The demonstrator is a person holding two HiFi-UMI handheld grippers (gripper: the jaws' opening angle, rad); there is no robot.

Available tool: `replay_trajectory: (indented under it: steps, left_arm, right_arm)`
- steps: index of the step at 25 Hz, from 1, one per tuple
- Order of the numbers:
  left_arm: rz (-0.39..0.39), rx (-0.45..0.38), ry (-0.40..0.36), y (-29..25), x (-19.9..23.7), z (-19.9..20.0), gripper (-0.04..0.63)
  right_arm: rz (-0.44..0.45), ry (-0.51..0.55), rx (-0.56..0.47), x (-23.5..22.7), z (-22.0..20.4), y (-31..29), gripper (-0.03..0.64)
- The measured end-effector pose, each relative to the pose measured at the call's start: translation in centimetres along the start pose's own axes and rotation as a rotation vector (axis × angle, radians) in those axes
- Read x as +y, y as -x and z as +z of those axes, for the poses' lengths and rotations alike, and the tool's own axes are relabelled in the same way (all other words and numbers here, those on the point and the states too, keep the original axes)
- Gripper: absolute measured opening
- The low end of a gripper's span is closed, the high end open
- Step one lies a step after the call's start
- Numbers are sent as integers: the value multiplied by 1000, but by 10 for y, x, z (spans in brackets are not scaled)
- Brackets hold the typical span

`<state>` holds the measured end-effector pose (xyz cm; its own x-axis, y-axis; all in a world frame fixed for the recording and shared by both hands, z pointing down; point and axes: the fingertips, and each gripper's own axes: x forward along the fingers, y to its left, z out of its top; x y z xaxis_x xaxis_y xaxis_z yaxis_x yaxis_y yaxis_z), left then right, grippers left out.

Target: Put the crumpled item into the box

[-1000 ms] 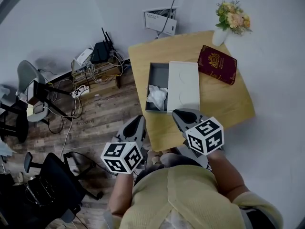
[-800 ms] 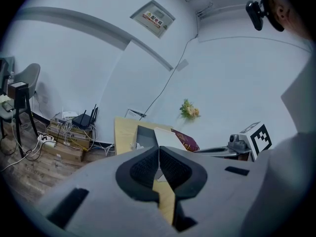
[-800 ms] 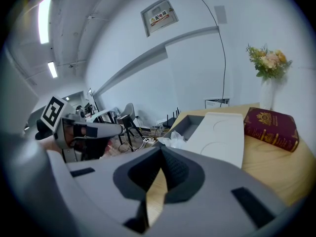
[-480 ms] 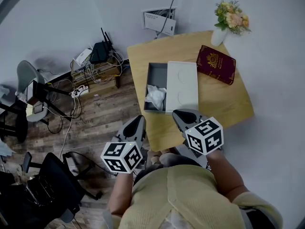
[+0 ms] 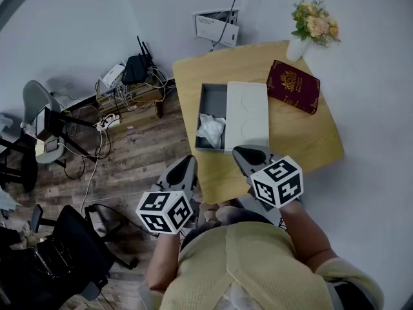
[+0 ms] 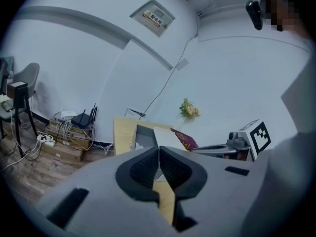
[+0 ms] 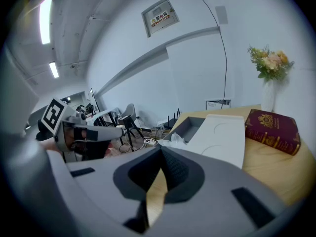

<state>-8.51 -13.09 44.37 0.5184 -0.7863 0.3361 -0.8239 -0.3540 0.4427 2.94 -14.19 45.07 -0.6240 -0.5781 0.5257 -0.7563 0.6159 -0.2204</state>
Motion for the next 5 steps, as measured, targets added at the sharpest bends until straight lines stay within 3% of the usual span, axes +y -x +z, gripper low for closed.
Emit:
replay_trajectory:
  steps: [5]
  left_arm:
    - [1, -5, 5, 1, 1, 1, 26]
  right_arm:
    - [6, 3, 1, 2, 0, -2, 29]
